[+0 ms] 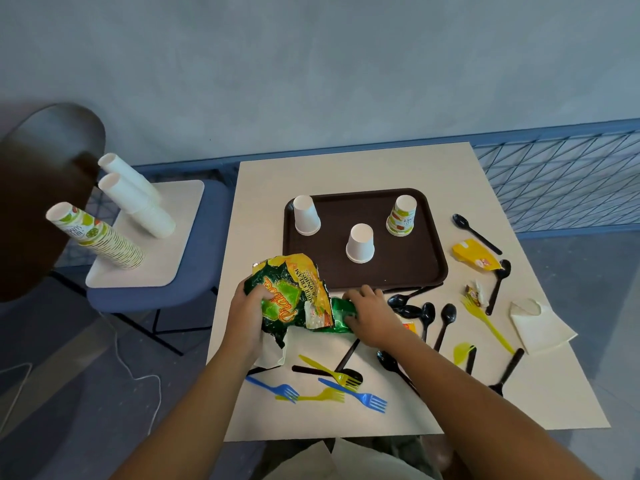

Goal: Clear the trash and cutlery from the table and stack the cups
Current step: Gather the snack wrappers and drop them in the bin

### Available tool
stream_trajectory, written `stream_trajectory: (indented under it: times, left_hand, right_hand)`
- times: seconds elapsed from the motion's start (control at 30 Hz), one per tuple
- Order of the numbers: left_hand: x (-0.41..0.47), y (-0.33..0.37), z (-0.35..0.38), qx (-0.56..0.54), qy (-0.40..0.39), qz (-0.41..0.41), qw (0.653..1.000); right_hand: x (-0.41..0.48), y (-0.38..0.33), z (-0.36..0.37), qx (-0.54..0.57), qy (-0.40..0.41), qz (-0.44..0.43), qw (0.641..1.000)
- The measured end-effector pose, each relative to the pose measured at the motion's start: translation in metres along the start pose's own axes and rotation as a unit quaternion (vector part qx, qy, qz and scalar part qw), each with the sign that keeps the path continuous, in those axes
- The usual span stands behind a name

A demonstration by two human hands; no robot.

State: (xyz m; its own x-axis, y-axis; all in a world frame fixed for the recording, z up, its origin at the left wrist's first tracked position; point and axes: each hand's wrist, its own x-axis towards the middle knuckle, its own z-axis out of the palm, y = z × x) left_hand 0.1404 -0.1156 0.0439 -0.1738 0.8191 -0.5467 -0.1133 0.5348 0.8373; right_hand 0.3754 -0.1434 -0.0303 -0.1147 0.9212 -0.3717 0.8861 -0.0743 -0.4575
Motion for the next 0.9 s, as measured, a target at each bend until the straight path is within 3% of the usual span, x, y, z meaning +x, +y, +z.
stream_trajectory:
  times: [0.07,0.33,0.67,0.9]
  left_hand:
    - [-0.029,0.010,-0.002,-0.005,-0.021,0.025,0.999]
    - [-0.033,0.012,0.000,0.034,-0.044,0.047,0.997]
    - [-0.066,-0.006,-0.033,0.048,-0.114,0.080,0.989]
    - [-0.098,-0.029,-0.053,0.075,-0.140,0.110,0.981]
  right_hand:
    - [-0.035,-0.003,-0.018,0.021,0.058,0.015,0.998]
    - [-0.059,0.005,-0.034,0.141,0.081,0.059,0.985]
    - [-0.134,-0.019,-0.019,0.267,0.174,0.141,0.937]
    - [-0.187,-0.018,0.001,0.296,0.201,0.193,0.914]
